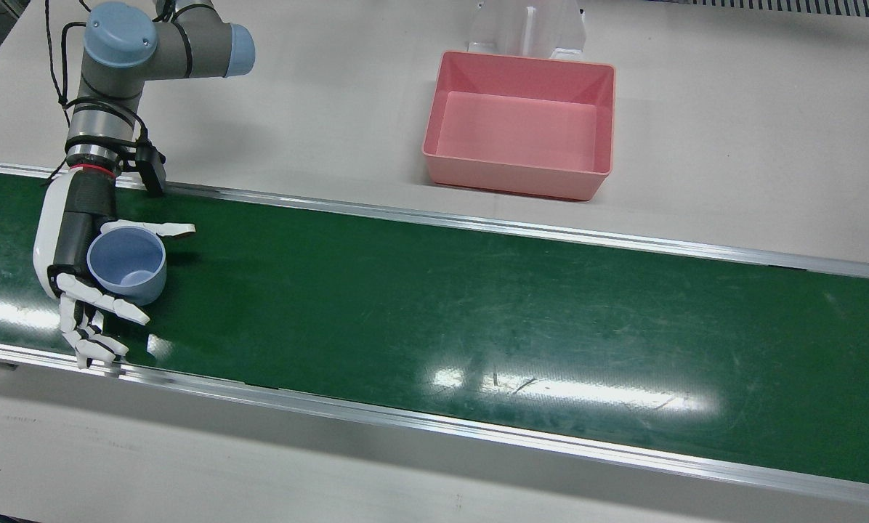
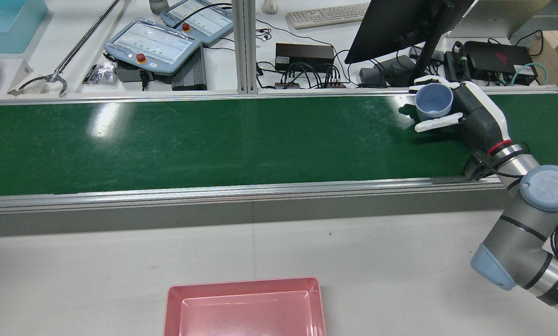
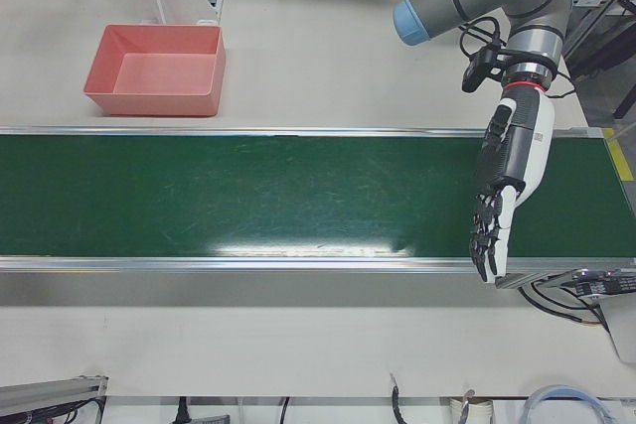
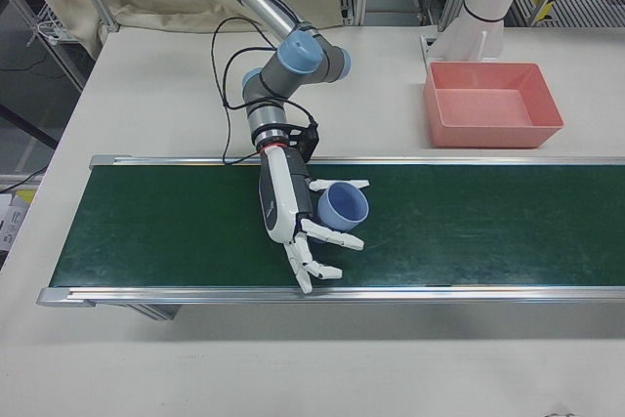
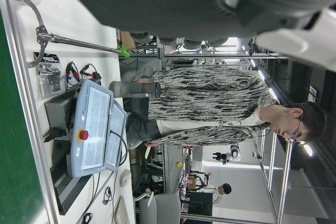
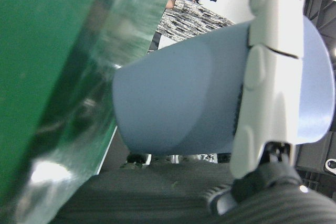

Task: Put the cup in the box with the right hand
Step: 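Close the right hand fingers around the pale blue cup, then lift the cup off the belt and carry it toward the pink tray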

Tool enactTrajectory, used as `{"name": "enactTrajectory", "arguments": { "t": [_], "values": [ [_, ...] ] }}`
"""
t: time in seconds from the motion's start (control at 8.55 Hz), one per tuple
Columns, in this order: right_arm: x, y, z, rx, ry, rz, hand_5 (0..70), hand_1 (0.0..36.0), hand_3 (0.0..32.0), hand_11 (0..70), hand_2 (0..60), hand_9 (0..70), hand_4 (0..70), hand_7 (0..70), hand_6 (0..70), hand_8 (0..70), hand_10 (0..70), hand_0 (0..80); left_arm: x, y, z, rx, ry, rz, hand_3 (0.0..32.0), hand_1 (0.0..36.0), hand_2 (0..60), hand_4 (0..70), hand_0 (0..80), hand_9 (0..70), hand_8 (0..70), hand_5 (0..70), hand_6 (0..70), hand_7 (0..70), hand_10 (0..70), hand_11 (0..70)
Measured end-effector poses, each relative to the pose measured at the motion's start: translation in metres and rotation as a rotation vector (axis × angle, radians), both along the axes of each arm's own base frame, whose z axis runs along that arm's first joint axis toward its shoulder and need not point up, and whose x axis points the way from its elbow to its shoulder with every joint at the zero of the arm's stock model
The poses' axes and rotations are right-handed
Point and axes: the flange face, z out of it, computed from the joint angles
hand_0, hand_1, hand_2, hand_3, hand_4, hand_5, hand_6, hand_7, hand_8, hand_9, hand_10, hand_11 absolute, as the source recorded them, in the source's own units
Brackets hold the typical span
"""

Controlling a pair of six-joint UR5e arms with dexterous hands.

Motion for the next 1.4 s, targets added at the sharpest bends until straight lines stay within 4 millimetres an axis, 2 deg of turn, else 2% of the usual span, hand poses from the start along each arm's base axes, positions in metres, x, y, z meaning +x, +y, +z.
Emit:
{"name": "enactTrajectory", "arguments": {
  "t": [0.12,0.23,0.35,0.47,0.59,0.7,0.82,0.94,1.05,1.17,1.29,1.4],
  "values": [
    [0.011,0.007,-0.002,-0.02,0.01,0.024,14.7,17.1,0.0,57.5,6.8,70.0,44.6,70.0,35.8,61.0,40.4,60.3,0.0,0.0,0.0,0.0,0.0,0.0,0.0,0.0,0.0,0.0,0.0,0.0,0.0,0.0,0.0,0.0,0.0,0.0],
    [0.023,0.013,-0.003,-0.03,0.013,0.043,15.0,17.5,0.0,59.4,9.6,70.0,38.0,70.0,35.7,61.2,41.7,59.4,0.0,0.0,0.0,0.0,0.0,0.0,0.0,0.0,0.0,0.0,0.0,0.0,0.0,0.0,0.0,0.0,0.0,0.0],
    [0.035,0.018,-0.004,-0.032,0.012,0.058,15.1,15.7,0.0,59.1,3.0,70.0,36.6,70.0,34.7,60.3,41.4,60.6,0.0,0.0,0.0,0.0,0.0,0.0,0.0,0.0,0.0,0.0,0.0,0.0,0.0,0.0,0.0,0.0,0.0,0.0],
    [0.044,0.024,-0.01,-0.024,0.004,0.067,15.0,19.1,0.0,58.4,14.5,70.0,29.5,70.0,33.5,59.0,40.8,58.1,0.0,0.0,0.0,0.0,0.0,0.0,0.0,0.0,0.0,0.0,0.0,0.0,0.0,0.0,0.0,0.0,0.0,0.0],
    [0.051,0.03,-0.024,0.001,-0.014,0.067,14.9,16.1,0.0,58.7,5.8,70.0,32.6,70.0,33.1,58.8,41.0,59.7,0.0,0.0,0.0,0.0,0.0,0.001,0.0,0.0,0.0,0.0,0.0,0.0,0.0,0.0,0.0,0.0,0.0,0.0],
    [0.052,0.037,-0.045,0.037,-0.039,0.057,14.8,14.5,0.0,59.8,2.9,70.0,34.2,70.0,32.8,58.6,41.9,59.6,0.001,0.0,0.0,0.0,0.0,0.001,0.0,0.0,0.0,0.0,0.0,0.0,0.0,0.0,0.0,0.0,0.0,0.0],
    [0.047,0.047,-0.071,0.082,-0.061,0.036,14.8,15.3,0.0,59.7,5.6,70.0,32.9,70.0,32.7,58.8,41.8,58.6,0.0,0.0,0.0,0.0,0.0,0.001,0.0,0.0,0.0,0.0,0.0,0.0,0.0,0.0,0.0,0.0,0.0,0.0],
    [0.037,0.062,-0.103,0.142,-0.067,0.007,14.7,15.4,0.0,58.5,5.8,70.0,34.2,70.0,32.6,58.9,41.0,58.9,0.0,0.0,0.0,-0.001,0.0,0.001,0.0,0.0,0.0,0.0,0.0,0.0,0.0,0.0,0.0,0.0,0.0,0.0],
    [0.025,0.085,-0.141,0.213,-0.053,-0.024,14.5,15.1,0.0,58.5,5.8,70.0,36.6,70.0,32.8,59.1,41.1,58.8,0.0,0.0,0.0,-0.001,0.0,0.001,0.0,0.0,0.0,0.0,0.0,0.0,0.0,0.0,0.0,0.0,0.0,0.0],
    [0.009,0.112,-0.179,0.282,-0.038,-0.059,14.4,13.9,0.0,58.9,2.8,70.0,40.5,70.0,32.9,59.4,41.3,59.3,0.0,0.0,0.0,-0.001,0.0,0.001,0.0,0.0,0.0,0.0,0.0,0.0,0.0,0.0,0.0,0.0,0.0,0.0],
    [-0.014,0.146,-0.211,0.342,-0.026,-0.098,14.3,13.9,0.0,58.4,2.9,70.0,43.1,70.0,33.1,59.7,41.0,59.4,0.001,0.0,0.0,-0.001,0.0,0.001,0.0,0.0,0.0,0.0,0.0,0.0,0.0,0.0,0.0,0.0,0.0,0.0],
    [-0.046,0.181,-0.232,0.37,-0.017,-0.142,14.3,13.5,0.0,58.7,2.8,70.0,40.1,70.0,32.6,59.2,41.3,58.9,0.0,0.0,0.0,-0.001,0.0,0.001,0.0,0.0,0.0,0.0,0.0,0.0,0.0,0.0,0.0,0.0,0.0,0.0]
  ]
}}
